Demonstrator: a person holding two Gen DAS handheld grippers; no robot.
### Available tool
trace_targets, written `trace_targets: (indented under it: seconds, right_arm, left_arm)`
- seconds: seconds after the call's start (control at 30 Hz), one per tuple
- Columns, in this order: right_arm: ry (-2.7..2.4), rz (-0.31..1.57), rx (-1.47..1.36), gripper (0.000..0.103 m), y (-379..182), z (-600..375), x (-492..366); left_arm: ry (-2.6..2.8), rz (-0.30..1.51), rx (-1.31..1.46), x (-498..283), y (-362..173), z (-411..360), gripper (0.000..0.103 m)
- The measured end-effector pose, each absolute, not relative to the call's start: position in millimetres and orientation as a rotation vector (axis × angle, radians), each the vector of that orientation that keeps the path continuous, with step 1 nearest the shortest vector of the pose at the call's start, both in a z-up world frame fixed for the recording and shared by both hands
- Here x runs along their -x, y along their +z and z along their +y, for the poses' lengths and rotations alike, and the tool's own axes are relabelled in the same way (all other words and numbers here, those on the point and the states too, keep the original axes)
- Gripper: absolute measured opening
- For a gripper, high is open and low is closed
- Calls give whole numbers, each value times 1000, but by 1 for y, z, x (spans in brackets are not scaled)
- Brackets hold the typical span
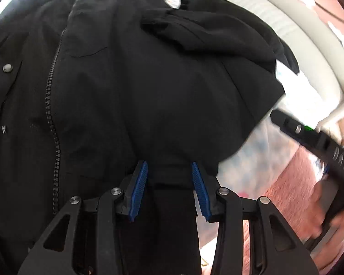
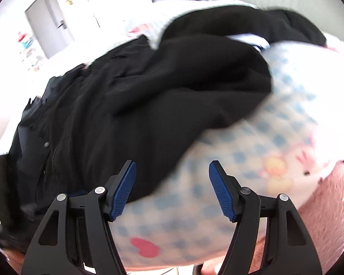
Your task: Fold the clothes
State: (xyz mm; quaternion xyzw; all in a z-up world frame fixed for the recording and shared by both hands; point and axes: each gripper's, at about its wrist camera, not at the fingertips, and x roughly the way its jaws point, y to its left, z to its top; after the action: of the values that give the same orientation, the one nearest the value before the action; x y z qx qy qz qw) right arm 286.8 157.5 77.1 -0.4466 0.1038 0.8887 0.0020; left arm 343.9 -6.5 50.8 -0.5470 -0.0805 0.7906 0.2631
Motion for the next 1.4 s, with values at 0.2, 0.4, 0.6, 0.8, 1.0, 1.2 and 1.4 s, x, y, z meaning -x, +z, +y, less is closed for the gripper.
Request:
trace_targets:
  seconds: [0.2, 0.4, 0.6, 0.8, 1.0, 1.2, 1.4]
  right_arm:
    - [2920, -40, 1289, 77, 117, 169, -270]
    - [2989, -886, 1274, 83, 101, 82, -212]
    - [2854, -1089, 1626, 45, 35, 45, -138]
    - [3085, -457, 1306, 9, 129, 107, -165]
    - [2987, -115, 921, 8, 218, 218, -187]
    - [2606, -50, 668, 23, 260, 333, -185]
    - [2611, 187, 780, 71, 260, 381, -206]
  left_arm:
    - [2084, -411, 1450, -333, 57, -30, 44]
    - [2087, -407, 1423, -321, 55, -32, 46]
    - [2060, -435, 1420, -307, 49, -33, 48]
    - [2048, -432, 1409, -294, 44, -30, 52]
    - [2072, -377, 1396, -285, 45, -22, 56]
    - [2081, -379, 1406, -287, 42, -7, 57]
    - [2098, -418, 1357, -282, 51, -11, 57]
